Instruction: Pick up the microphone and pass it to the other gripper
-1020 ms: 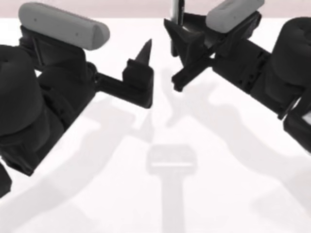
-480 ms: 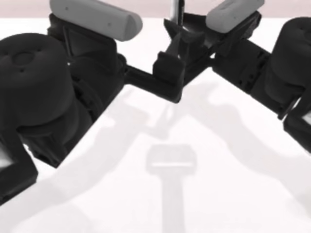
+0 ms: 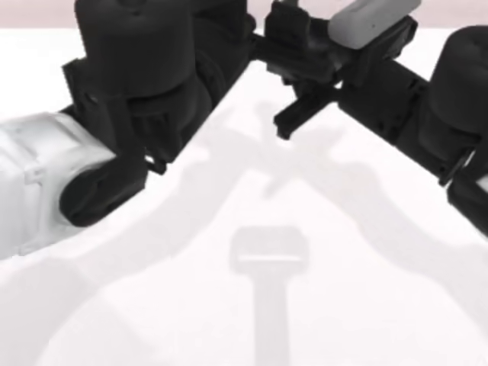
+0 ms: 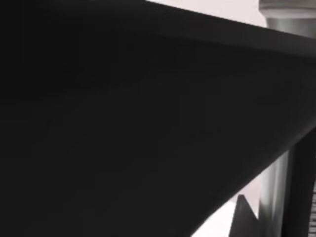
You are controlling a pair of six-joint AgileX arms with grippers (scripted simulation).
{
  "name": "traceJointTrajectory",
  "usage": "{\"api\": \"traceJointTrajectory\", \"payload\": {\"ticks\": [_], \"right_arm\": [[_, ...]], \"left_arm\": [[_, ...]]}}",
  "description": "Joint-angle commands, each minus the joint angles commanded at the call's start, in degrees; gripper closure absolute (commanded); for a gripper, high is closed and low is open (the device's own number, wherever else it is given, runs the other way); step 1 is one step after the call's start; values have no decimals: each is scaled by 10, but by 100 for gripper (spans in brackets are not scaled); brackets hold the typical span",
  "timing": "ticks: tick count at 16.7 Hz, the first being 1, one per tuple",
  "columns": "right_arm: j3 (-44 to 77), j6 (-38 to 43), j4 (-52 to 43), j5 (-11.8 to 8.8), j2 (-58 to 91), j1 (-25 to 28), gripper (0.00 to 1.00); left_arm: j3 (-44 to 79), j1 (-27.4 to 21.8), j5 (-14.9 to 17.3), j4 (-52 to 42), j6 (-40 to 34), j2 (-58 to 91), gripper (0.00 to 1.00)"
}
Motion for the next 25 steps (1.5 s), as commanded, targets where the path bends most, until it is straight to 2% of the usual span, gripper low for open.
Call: {"api": "traceJointTrajectory", "payload": {"ticks": [3,7,20,25], "right_arm": [[0,0,0,0,0,0,100],[0,0,0,0,0,0,100],[0,0,0,0,0,0,100],[0,0,0,0,0,0,100]], "left_arm": [[32,14,15,14,1,43,0],[33,15,16,14,1,45,0],[33,15,16,14,1,45,98],[33,15,16,14,1,45,100]]}}
